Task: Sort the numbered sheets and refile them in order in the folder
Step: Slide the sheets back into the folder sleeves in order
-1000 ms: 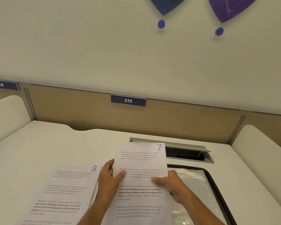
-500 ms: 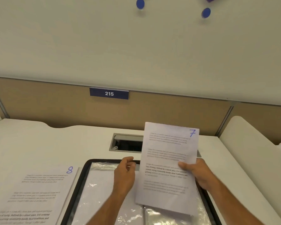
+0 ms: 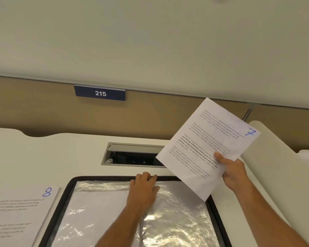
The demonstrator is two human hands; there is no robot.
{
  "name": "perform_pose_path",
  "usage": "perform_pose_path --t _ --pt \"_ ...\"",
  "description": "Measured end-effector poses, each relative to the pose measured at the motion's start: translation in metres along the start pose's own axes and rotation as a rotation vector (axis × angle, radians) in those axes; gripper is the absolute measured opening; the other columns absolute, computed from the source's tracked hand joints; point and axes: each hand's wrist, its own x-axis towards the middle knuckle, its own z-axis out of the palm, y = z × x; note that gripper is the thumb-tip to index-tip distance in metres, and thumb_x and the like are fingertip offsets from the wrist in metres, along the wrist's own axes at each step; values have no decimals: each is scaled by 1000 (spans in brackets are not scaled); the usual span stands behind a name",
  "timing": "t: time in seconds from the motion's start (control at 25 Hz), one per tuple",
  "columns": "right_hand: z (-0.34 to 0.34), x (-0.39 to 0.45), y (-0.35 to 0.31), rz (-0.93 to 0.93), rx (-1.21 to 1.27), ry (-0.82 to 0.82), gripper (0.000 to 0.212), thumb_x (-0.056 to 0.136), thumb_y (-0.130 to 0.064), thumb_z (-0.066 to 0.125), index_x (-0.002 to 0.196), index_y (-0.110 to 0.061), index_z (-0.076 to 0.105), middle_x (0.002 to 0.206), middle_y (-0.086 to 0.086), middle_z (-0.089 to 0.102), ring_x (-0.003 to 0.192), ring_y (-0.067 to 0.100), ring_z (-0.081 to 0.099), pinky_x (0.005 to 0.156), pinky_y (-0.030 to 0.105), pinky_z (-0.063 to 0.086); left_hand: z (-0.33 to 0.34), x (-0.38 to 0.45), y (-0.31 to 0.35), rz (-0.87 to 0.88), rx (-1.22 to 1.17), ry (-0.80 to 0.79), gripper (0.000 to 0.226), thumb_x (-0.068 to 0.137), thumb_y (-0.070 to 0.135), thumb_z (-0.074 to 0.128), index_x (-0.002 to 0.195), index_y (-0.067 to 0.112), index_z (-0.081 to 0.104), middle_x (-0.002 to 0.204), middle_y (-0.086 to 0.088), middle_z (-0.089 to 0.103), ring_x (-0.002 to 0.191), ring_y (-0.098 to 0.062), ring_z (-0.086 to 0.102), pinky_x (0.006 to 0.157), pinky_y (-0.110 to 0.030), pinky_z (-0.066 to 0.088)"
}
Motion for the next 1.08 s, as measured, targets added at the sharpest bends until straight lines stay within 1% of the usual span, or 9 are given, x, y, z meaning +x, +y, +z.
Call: perform_pose_path --t 0.08,0.16,0.28,0.36,0.48,0.6,0.76,1.0,1.08 --pt "2 3 6 15 5 32 89 42 -24 97 125 -11 66 116 5 74 103 25 72 76 38 62 4 3 -1 9 54 -3 40 106 42 37 145 33 45 139 7 44 125 -17 39 106 -37 30" --pt "4 6 11 30 34 64 77 53 -20 91 125 -10 66 114 6 75 100 24 73 72 36 63 8 3 -2 30 60 37 30 104 37 48 131 34 60 133 10 51 119 -17 45 100 -37 35" --pt "9 8 17 20 65 83 80 49 -23 94 124 -10 67 113 5 75 99 24 74 70 35 63 12 1 -5 78 35 137 17 72 29 89 85 34 78 101 15 68 89 -14 59 73 -35 48" --pt "13 10 19 1 91 98 75 54 -20 89 125 -11 66 114 5 75 101 23 73 73 36 63 15 1 -5 92 -6 189 24 58 28 97 71 32 77 90 16 69 80 -13 61 65 -32 49" --pt "21 13 21 -18 141 94 49 72 -9 80 119 -16 68 114 2 75 104 22 71 78 37 62 17 -1 -5 128 -48 262 23 59 25 97 69 26 76 85 12 67 77 -13 59 63 -30 48" --pt "28 15 25 -33 168 88 43 84 -3 72 124 -17 66 116 1 73 103 18 71 75 33 63 26 0 -10 162 -88 298 21 68 17 91 74 21 71 81 8 64 72 -14 55 59 -29 47" --pt "39 17 30 -48 191 67 37 86 -2 70 117 -22 68 116 -1 73 102 16 72 75 30 62 29 -3 -10 164 -139 284 27 75 12 85 75 23 60 68 11 56 59 -10 45 52 -23 36" --pt "61 19 38 -65 160 90 32 84 -11 75 114 -22 70 112 -2 75 101 17 72 73 42 62 20 -7 -6 151 -79 311 30 74 18 86 75 23 56 53 11 49 48 -9 34 46 -21 27" --pt "69 20 43 -83 175 90 38 80 -12 77 116 -19 70 115 0 74 107 19 71 83 44 61 19 -8 -6 144 -73 309 31 73 18 87 76 23 57 52 11 50 49 -7 31 46 -20 28"
